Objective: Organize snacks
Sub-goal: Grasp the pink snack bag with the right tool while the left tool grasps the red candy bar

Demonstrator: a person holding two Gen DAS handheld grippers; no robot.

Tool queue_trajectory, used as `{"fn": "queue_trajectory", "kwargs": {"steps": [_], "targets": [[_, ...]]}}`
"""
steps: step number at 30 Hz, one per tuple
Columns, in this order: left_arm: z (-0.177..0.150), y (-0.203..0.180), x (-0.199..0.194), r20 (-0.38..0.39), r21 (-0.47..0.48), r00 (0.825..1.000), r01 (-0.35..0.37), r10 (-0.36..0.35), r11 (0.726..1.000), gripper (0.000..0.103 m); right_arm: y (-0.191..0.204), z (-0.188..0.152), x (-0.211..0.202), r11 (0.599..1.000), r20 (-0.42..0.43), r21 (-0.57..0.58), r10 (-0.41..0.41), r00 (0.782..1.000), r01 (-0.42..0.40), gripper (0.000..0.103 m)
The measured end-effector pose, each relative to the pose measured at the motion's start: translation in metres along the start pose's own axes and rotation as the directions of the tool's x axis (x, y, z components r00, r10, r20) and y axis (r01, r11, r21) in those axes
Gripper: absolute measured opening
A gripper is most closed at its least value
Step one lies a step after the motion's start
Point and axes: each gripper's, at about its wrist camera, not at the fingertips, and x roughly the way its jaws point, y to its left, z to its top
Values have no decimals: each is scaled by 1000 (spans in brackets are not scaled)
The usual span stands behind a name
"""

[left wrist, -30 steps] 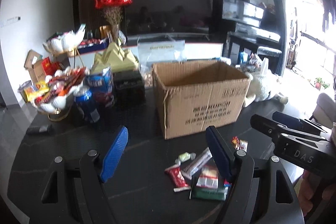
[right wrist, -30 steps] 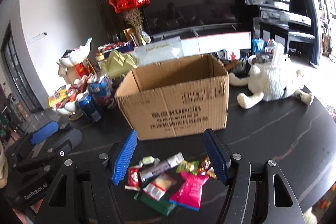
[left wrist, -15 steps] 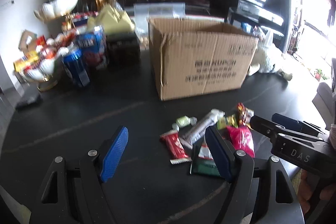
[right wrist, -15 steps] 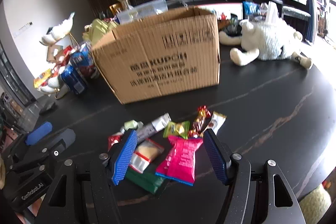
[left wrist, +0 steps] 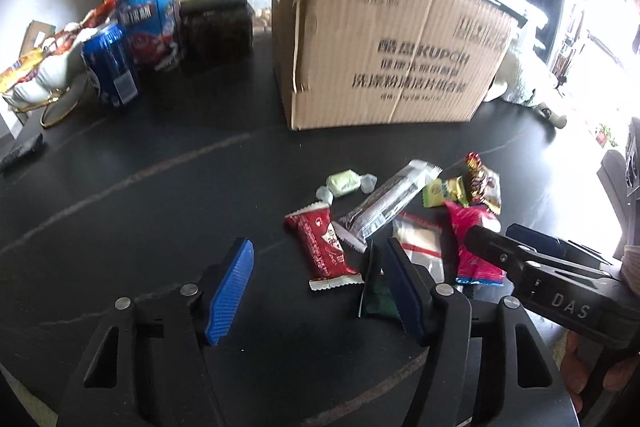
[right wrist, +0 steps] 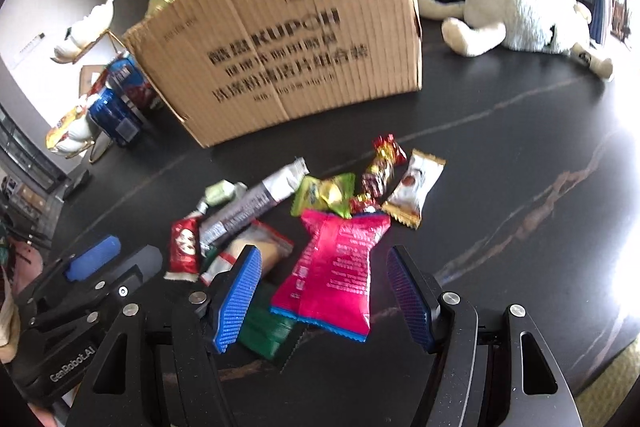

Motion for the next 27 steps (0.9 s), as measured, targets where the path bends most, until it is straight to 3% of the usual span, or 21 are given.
{"fn": "queue_trajectory", "kwargs": {"steps": [13,20,25,27], "targets": [[-1,1,22,-34,8,999,7,-6,1000,46,1,-3,14,1000,-22,-20,-25,999,25,66],[-1,0,28,-32,13,999,-1,1,1000,41,3,-5,15,999,-28,-38,-17,999,16,53],[-1,1,36,-42,9,999,0,1,1000,36,5,-5,14,998,-19,-49,-32,999,31,50],[-1,0,39,-48,13,999,-4,5,1000,26,5,-5,14,998,-15,-54,-36,999,35,49]]}}
